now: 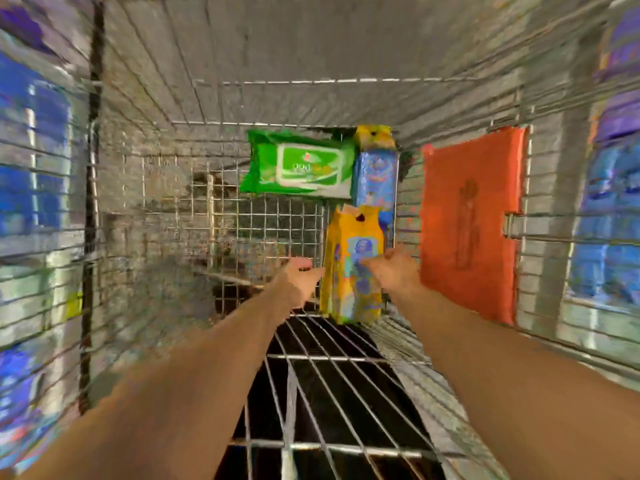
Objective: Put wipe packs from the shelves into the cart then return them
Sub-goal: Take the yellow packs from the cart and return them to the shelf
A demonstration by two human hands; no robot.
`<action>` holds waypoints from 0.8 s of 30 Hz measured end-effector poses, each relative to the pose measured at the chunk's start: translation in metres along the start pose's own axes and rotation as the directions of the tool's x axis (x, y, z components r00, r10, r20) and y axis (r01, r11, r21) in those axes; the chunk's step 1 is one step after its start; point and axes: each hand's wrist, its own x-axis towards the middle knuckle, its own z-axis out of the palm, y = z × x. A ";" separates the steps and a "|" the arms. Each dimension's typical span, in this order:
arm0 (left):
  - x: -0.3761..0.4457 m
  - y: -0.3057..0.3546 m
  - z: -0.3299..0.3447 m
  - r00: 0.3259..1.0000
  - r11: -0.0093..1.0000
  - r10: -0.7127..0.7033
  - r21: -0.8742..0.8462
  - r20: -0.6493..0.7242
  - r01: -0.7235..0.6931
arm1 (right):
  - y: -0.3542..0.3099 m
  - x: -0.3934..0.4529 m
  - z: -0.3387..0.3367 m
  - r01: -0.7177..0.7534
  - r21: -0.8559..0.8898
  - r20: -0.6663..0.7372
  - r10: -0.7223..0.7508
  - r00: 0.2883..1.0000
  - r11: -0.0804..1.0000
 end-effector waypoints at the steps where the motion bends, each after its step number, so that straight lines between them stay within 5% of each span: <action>1: 0.002 0.000 0.007 1.000 0.999 -0.009 -0.051 0.028 0.010 | -0.002 0.001 0.003 -0.016 0.033 0.023 0.016 1.000 0.999; 8: 0.031 -0.005 0.040 0.988 0.932 0.045 -0.362 0.148 0.012 | 0.004 0.007 0.022 -0.060 0.304 0.034 0.053 0.998 0.951; 13: 0.046 -0.013 0.031 0.982 0.894 0.185 -0.409 -0.037 -0.184 | -0.003 0.011 0.025 -0.030 0.344 0.171 -0.032 0.985 0.939; 19: 0.045 -0.023 -0.017 0.935 0.706 0.351 -0.642 -0.050 -0.300 | -0.039 0.002 0.016 -0.066 0.399 0.411 -0.114 0.904 0.915; 21: 0.046 -0.018 -0.035 0.938 0.704 0.340 -0.642 -0.069 -0.302 | -0.036 0.012 0.014 -0.075 0.430 0.345 -0.087 0.935 0.900; 24: 0.045 -0.008 -0.053 0.929 0.765 0.368 -0.579 0.031 -0.283 | -0.014 0.036 0.018 -0.018 0.350 0.011 0.015 1.000 0.937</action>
